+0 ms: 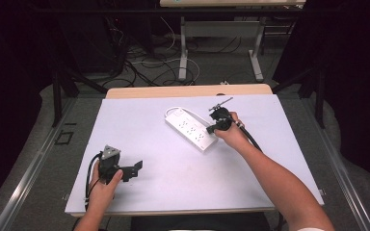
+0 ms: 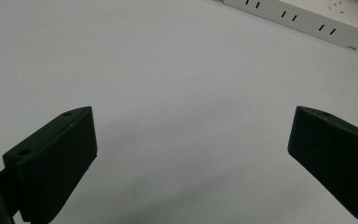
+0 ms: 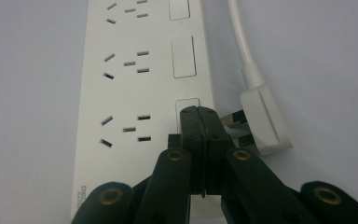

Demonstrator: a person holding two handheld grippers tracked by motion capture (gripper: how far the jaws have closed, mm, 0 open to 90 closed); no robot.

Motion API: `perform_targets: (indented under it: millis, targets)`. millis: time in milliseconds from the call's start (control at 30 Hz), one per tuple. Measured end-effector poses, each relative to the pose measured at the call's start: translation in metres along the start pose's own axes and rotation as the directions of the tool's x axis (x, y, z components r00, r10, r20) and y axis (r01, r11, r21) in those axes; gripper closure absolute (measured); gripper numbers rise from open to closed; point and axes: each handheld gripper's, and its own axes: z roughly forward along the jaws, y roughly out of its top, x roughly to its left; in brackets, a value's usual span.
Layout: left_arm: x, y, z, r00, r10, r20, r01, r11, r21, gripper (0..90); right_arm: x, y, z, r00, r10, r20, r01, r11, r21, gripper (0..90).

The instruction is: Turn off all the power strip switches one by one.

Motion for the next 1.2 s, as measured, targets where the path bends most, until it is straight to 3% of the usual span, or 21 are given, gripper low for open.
perform_targets:
  millis: [100,200,267,300,333,567,600,867,1067,1100,1200]
  targets:
    - [0.000,0.000,0.000,1.0000,0.000,0.003,0.000,1.0000,0.003,1.1,0.001,-0.001,0.000,0.9998,0.018,-0.011,-0.018,0.999,-0.026,90.0]
    - [0.000,0.000,0.000,1.0000,0.000,0.003,0.000,1.0000,0.003,1.1,0.001,0.000,-0.002,0.9999,0.015,-0.002,-0.015,1.000,-0.009,90.0]
    - [0.000,0.000,0.000,1.0000,0.001,0.003,-0.001,1.0000,0.002,1.1,0.000,0.000,-0.003,1.0000,0.000,-0.009,-0.001,0.999,-0.042,90.0]
    - [0.000,0.000,0.000,1.0000,-0.001,0.000,0.001,1.0000,-0.005,1.1,0.000,0.001,-0.005,1.0000,-0.008,0.002,0.008,1.000,-0.019,90.0]
    - [0.001,0.000,0.000,1.0000,0.006,0.000,-0.006,1.0000,0.001,1.1,0.000,0.000,-0.005,0.9999,-0.012,-0.005,0.012,0.999,-0.039,90.0]
    - [0.001,0.000,0.000,1.0000,0.005,0.000,-0.005,1.0000,0.000,1.1,0.004,0.001,-0.014,0.9994,-0.033,0.005,0.034,0.999,-0.026,90.0]
    - [0.001,0.000,0.000,1.0000,0.005,-0.001,-0.005,1.0000,0.001,1.1,0.003,0.000,-0.016,0.9982,-0.059,-0.005,0.059,0.996,-0.062,90.0]
    - [0.001,0.000,-0.001,1.0000,0.009,-0.003,-0.009,1.0000,0.004,1.1,0.008,-0.003,-0.031,0.9979,-0.064,0.013,0.065,0.997,-0.030,87.2]
    - [0.001,0.000,0.000,1.0000,0.005,-0.003,-0.006,1.0000,-0.003,1.1,0.012,-0.009,-0.042,0.9966,-0.081,-0.017,0.080,0.996,-0.027,83.5]
    - [0.001,0.000,0.000,1.0000,0.006,-0.003,-0.006,1.0000,-0.002,1.1,0.011,-0.010,-0.043,0.9937,-0.110,-0.018,0.110,0.993,-0.031,82.9]
    - [0.001,0.000,0.000,1.0000,0.006,-0.004,-0.006,1.0000,-0.002,1.1,0.014,-0.013,-0.047,0.9924,-0.120,-0.028,0.118,0.992,-0.053,78.9]
